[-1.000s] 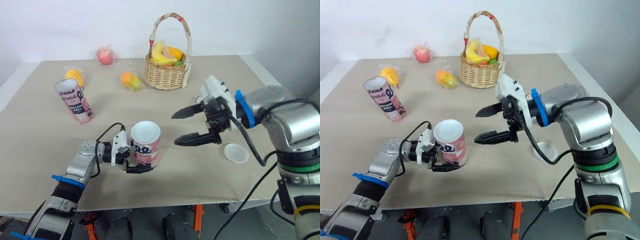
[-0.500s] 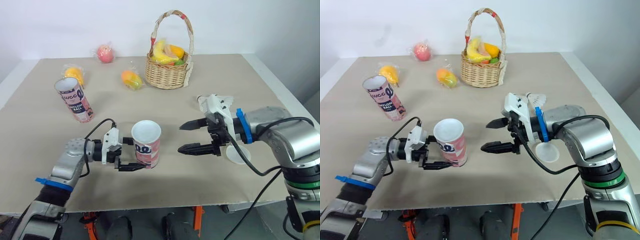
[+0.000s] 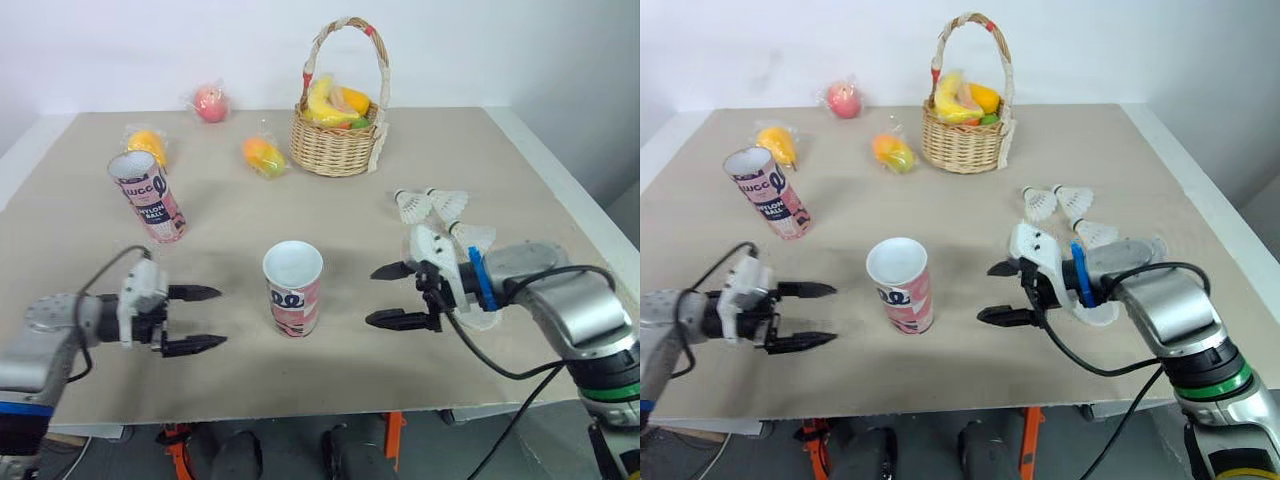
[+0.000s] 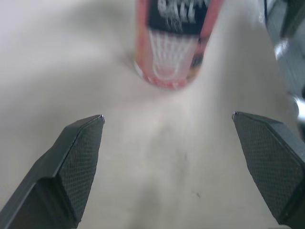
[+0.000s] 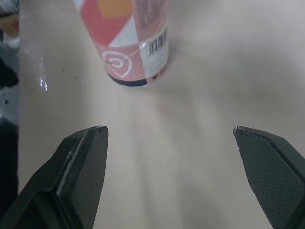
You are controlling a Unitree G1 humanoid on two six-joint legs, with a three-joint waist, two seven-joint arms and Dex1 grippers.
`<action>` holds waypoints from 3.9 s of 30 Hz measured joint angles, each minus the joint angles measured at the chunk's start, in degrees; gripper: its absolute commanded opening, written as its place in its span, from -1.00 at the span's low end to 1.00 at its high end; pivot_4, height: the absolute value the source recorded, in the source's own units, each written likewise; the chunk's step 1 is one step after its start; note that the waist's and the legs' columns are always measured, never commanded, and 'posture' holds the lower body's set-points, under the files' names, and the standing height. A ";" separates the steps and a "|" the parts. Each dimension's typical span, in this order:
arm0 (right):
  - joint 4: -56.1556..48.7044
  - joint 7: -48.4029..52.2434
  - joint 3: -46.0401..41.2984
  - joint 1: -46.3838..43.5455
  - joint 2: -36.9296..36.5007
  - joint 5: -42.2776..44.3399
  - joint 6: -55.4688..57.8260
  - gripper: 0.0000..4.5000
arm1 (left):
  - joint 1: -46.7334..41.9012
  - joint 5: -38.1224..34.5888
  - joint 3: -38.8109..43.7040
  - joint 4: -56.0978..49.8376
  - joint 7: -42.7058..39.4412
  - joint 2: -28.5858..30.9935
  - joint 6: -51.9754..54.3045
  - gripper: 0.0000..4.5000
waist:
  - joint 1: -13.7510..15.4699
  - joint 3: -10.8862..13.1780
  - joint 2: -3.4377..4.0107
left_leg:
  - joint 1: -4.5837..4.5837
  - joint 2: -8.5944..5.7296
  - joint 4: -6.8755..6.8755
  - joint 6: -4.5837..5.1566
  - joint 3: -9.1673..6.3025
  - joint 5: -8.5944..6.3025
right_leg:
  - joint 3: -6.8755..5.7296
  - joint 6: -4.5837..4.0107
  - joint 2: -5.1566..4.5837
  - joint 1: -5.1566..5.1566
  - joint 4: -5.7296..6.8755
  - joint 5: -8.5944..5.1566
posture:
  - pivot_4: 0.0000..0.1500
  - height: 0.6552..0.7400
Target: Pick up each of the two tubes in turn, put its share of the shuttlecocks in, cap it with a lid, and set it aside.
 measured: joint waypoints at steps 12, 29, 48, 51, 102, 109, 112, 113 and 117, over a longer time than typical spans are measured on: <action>2.87 -4.56 3.09 -1.35 10.73 -1.04 -1.00 1.00 | 5.42 -6.64 6.62 -13.38 4.37 0.32 2.87 0.99 | 0.03 0.08 0.03 | 0.02 -0.02 0.03 -0.09 0.00 0.01 | 0.01 0.01 0.00 0.02 0.01 0.04 | 1.00 1.00; 8.35 -3.35 7.36 -6.43 19.79 -0.43 -2.00 1.00 | 10.22 -8.75 10.87 -17.46 8.22 0.44 3.70 0.99 | -0.02 0.08 0.03 | 0.03 -0.01 0.04 -0.10 -0.01 0.02 | 0.00 -0.04 0.03 0.02 0.04 0.06 | 1.00 1.00; 10.76 -2.40 6.97 -8.20 21.71 0.48 -3.18 0.23 | 4.95 -6.26 5.81 -14.85 8.89 -0.87 0.97 1.00 | 0.04 0.08 0.03 | 0.03 -0.02 0.10 -0.13 -0.02 0.03 | -0.01 -0.04 0.03 0.03 0.10 0.08 | 1.00 1.00; 11.03 -2.19 4.52 -8.37 19.97 1.21 -3.19 0.23 | -0.73 -5.47 1.56 -11.69 8.89 -3.33 0.86 1.00 | 0.26 0.10 0.03 | 0.01 -0.05 0.18 -0.13 -0.07 0.04 | -0.04 -0.01 0.03 0.08 0.11 0.11 | 1.00 1.00; 77.26 -27.51 -35.09 -11.22 -9.15 -6.91 -23.15 0.98 | -30.24 10.76 -15.63 14.67 18.54 -29.62 -4.63 1.00 | 0.36 0.22 0.45 | 0.02 -1.06 0.21 -0.14 0.05 0.06 | 0.23 0.76 -0.91 0.81 -0.86 0.58 | 1.00 1.00; 43.31 -14.49 -36.82 12.02 -12.44 0.32 -8.17 0.98 | -27.47 9.30 -13.70 11.27 21.68 -28.69 -0.87 1.00 | -0.38 0.14 0.70 | 0.40 -0.98 0.29 -0.12 0.07 0.04 | 0.31 1.03 -0.80 1.08 -0.79 0.49 | 1.00 1.00; 21.36 -10.96 -38.23 16.40 -11.48 7.79 -3.84 0.98 | -22.22 7.64 -11.00 4.74 26.52 -26.87 3.60 1.00 | -1.34 0.15 0.95 | 0.63 -0.93 0.26 -0.12 0.02 0.05 | 0.37 1.20 -0.72 1.24 -0.71 0.44 | 1.00 1.00; 17.02 -10.55 -37.95 16.23 -11.15 9.35 -3.31 0.98 | -20.75 7.34 -10.20 3.22 27.64 -26.68 4.38 1.00 | -1.50 0.17 0.91 | 0.74 -0.93 0.24 -0.12 -0.05 0.06 | 0.35 1.17 -0.68 1.32 -0.71 0.46 | 1.00 1.00; 5.06 -11.06 -30.33 9.89 -4.58 14.62 -0.19 0.98 | -12.15 6.74 -4.23 -3.64 36.44 -25.96 7.48 1.00 | -1.79 0.32 0.50 | 0.95 -0.85 0.30 -0.05 -0.20 0.16 | 0.32 1.08 -0.57 1.50 -0.73 0.71 | 1.00 1.00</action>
